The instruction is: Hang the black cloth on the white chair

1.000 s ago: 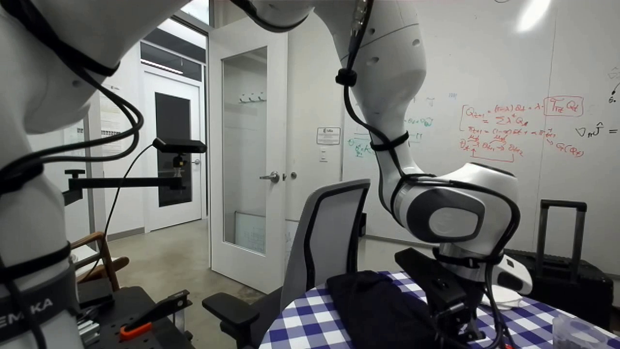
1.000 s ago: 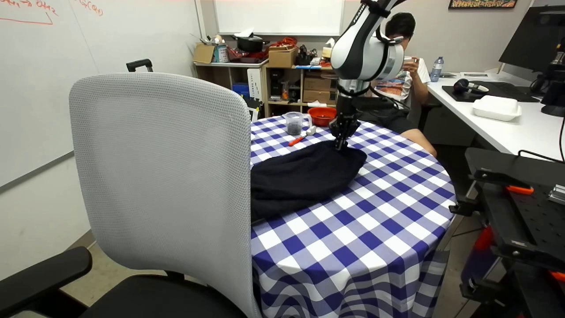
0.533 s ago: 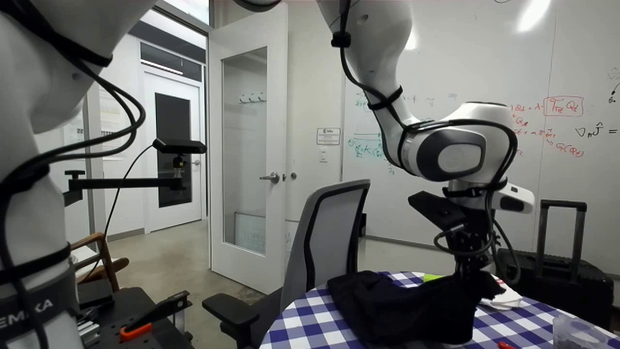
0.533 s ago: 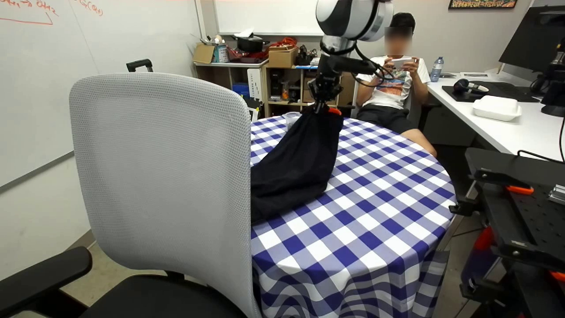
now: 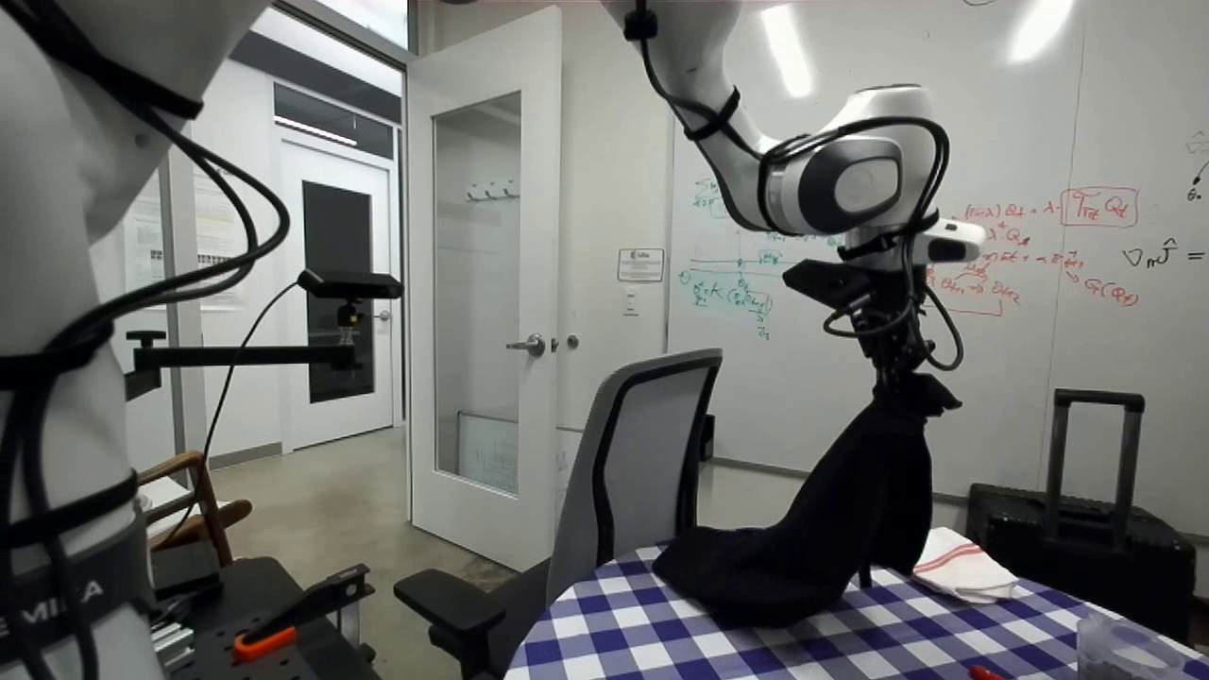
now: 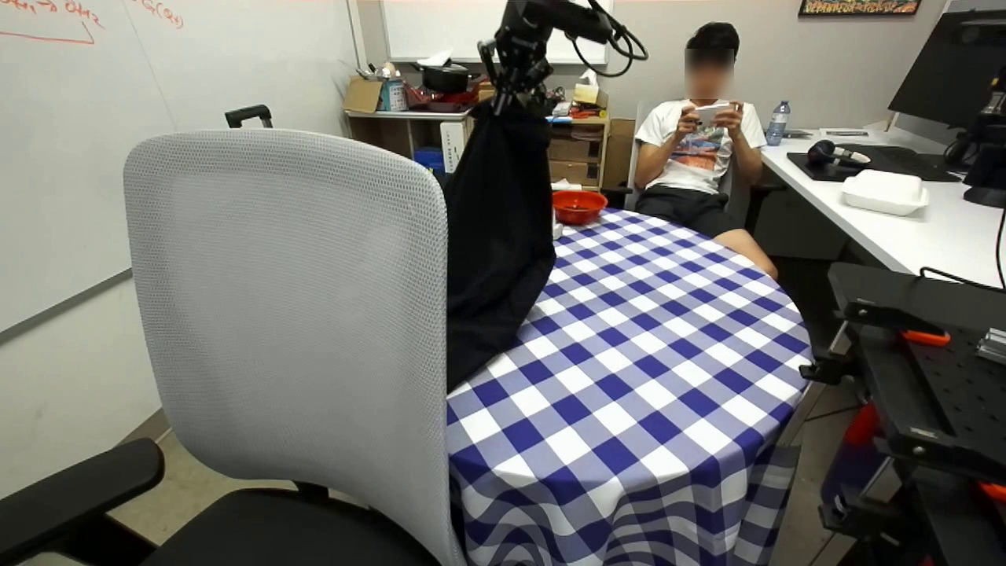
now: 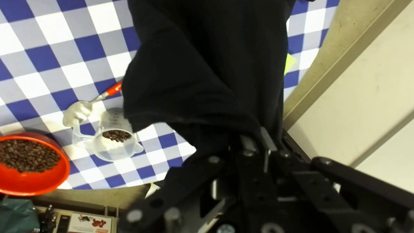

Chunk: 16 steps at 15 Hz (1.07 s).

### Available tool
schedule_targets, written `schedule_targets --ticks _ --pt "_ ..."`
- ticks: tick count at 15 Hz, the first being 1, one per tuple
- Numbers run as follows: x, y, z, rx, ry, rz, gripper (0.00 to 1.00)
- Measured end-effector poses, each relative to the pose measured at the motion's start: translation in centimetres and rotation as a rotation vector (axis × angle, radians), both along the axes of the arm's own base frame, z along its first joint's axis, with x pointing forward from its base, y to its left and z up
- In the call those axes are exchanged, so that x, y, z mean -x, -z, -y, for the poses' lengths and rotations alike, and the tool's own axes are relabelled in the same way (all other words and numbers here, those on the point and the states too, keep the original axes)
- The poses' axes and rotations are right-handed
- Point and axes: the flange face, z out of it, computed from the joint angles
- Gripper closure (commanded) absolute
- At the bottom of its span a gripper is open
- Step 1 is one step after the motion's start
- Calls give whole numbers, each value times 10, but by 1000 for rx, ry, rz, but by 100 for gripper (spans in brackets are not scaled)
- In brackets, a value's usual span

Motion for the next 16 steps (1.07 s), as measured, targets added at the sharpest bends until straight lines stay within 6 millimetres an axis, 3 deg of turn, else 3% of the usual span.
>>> schedule_targets --ticks 6,11,16 --pt "-39 -94 -52 31 -63 96 98" --pt "-56 -170 -130 32 -194 116 98" --pt "-57 -239 -211 60 -295 151 98"
